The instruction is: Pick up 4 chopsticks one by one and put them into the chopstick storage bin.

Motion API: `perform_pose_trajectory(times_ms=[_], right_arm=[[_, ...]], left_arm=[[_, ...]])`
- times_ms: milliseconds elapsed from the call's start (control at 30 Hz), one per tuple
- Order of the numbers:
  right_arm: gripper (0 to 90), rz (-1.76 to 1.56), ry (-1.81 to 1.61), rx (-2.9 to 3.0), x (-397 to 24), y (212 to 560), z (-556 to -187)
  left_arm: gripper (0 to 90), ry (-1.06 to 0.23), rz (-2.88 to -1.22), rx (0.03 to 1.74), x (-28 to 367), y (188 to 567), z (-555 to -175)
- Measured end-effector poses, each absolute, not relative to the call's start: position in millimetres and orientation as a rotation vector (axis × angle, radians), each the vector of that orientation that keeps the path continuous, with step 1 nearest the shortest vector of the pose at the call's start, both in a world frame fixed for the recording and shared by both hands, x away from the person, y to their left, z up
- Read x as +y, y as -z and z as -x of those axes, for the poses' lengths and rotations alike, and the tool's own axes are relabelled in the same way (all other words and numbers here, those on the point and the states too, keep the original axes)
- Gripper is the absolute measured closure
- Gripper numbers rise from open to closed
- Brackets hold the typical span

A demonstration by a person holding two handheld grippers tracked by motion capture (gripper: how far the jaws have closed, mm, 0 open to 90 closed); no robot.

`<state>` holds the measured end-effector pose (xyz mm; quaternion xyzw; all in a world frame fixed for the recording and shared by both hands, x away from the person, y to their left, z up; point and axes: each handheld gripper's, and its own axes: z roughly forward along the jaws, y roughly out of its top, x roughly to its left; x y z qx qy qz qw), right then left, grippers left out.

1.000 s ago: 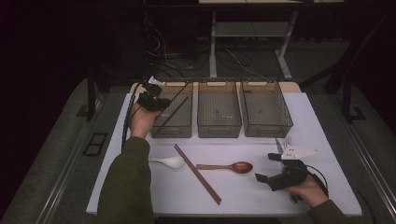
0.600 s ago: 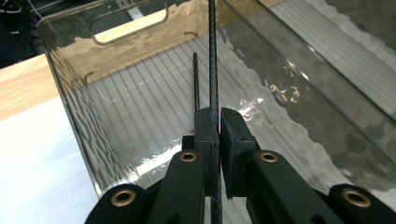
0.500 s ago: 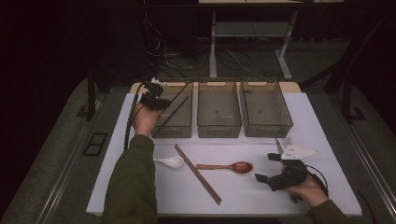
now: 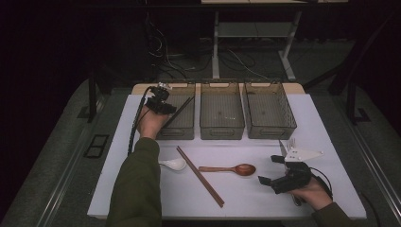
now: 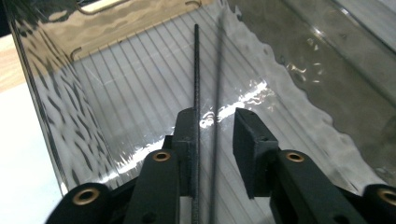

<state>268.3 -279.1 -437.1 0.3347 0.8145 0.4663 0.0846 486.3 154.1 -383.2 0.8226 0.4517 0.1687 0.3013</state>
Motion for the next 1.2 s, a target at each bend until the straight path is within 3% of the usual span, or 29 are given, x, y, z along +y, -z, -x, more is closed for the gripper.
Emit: perform_pose_trajectory(times_ms=[567,1200], right_arm=[[1.3,-0.999,-1.38,2.436,-279.0,437.5,-268.1],[1.3,-1.003,-1.373,2.431,-277.8,438.5,-268.9]], left_arm=[[39.0,-0.362,-2.15,1.033,149.6,368.0,-467.6],[21.7,-0.383,-2.132,0.875,146.6,354.7,-407.9]])
